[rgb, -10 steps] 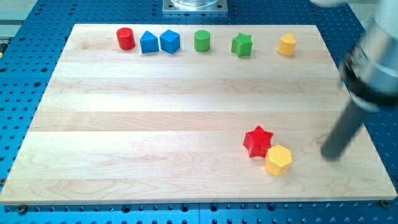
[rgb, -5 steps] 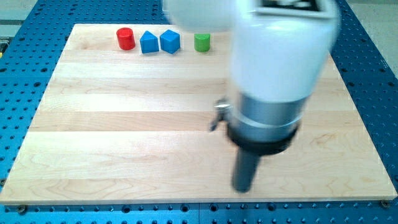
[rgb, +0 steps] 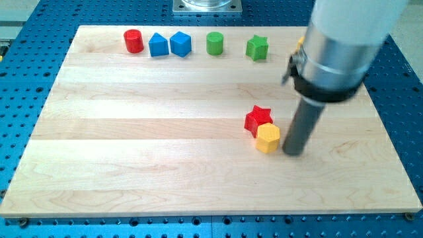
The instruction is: Adjust the red blocks in a horizontal line
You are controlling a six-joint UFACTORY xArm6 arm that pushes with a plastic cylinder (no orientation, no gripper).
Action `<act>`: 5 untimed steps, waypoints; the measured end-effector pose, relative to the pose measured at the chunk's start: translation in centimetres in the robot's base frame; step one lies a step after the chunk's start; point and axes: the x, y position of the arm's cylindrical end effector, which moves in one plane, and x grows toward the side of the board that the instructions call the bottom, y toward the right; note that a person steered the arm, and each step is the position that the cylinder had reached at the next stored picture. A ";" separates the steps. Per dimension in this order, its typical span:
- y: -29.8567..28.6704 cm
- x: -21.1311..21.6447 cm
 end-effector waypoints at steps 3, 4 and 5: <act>-18.1 -13.1; -26.7 -14.8; -27.1 -10.4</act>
